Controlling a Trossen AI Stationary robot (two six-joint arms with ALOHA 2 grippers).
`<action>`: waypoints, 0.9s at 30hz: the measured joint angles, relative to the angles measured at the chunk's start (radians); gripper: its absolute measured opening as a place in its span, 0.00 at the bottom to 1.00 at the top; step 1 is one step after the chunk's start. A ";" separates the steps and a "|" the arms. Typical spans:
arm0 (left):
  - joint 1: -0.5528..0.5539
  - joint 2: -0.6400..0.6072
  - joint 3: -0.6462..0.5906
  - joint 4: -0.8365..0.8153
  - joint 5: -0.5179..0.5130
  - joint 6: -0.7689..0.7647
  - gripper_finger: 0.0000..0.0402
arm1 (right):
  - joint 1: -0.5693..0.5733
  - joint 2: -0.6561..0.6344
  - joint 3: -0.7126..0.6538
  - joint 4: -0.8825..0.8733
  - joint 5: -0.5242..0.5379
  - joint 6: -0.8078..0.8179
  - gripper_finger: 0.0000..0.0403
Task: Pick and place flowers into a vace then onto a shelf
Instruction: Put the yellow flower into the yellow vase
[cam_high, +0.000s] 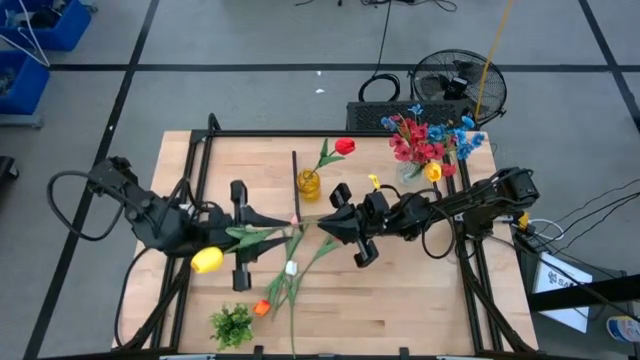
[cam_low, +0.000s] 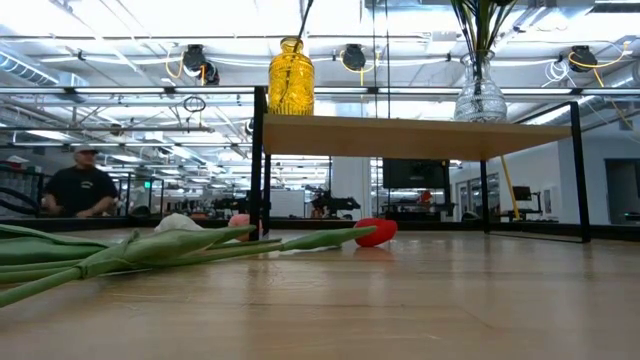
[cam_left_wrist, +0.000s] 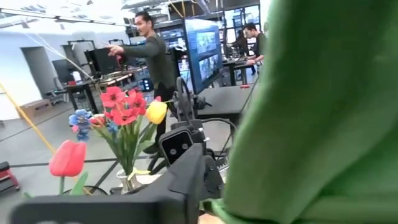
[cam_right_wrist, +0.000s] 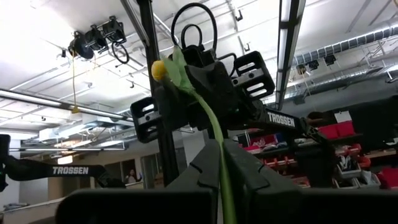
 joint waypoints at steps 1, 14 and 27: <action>0.000 0.000 0.000 0.001 -0.009 0.000 0.22 | 0.000 0.000 0.000 0.000 0.000 0.000 0.01; -0.027 -0.035 0.000 0.013 -0.096 0.000 0.01 | 0.000 0.000 0.000 -0.093 -0.130 0.045 0.33; -0.076 -0.190 0.000 -0.221 -0.291 -0.115 0.01 | 0.000 0.000 0.000 -0.548 -0.140 0.287 0.43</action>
